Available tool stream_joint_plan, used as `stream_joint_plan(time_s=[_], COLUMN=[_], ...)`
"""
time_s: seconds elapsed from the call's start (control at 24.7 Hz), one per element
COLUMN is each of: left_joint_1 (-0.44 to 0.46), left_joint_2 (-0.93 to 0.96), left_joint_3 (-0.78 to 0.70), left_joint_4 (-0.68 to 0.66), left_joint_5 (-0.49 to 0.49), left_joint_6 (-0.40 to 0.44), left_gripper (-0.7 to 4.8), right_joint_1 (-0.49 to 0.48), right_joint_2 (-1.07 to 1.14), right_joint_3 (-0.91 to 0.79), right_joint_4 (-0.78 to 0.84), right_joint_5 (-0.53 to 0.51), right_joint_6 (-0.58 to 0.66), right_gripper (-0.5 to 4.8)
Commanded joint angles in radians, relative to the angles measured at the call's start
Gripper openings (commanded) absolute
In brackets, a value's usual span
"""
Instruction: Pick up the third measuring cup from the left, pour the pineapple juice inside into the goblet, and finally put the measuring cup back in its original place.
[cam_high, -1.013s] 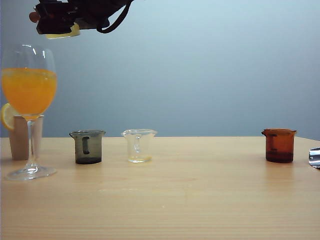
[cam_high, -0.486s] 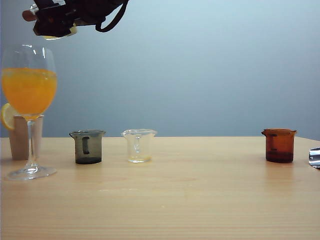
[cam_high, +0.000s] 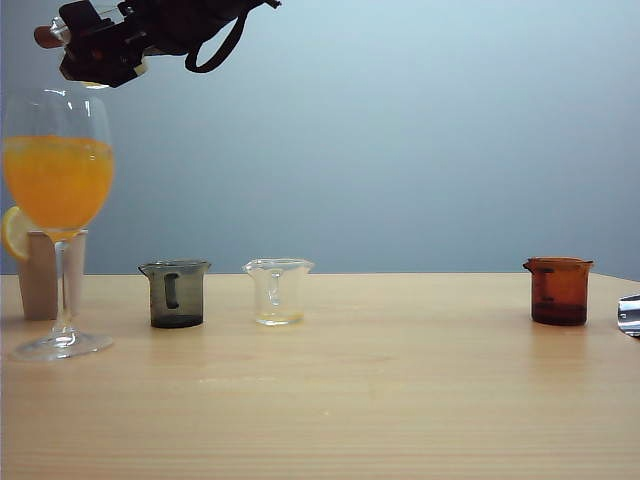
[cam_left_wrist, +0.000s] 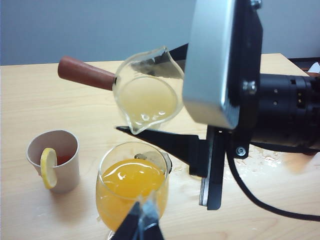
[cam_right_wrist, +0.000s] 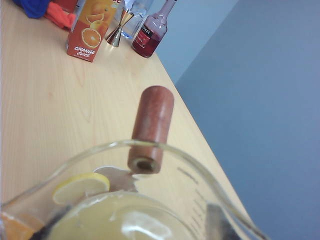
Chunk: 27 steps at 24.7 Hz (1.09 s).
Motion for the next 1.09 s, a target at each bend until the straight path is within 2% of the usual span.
stream_joint_plan(time_s=[0.04, 1.09], left_joint_1=[0.0, 0.0], left_joint_2=[-0.001, -0.001], left_joint_3=[0.003, 0.003], left_joint_4=[0.002, -0.001], left_joint_5=[0.0, 0.001], left_joint_6=[-0.002, 0.001], left_gripper=[-0.05, -0.05], right_joint_1=[0.003, 0.004], right_joint_2=[-0.006, -0.006], right_joint_3=[0.006, 0.006], right_joint_4=[0.039, 0.054], right_joint_5=[0.0, 0.0], right_joint_6=[-0.034, -0.279], right_gripper=[0.21, 0.21])
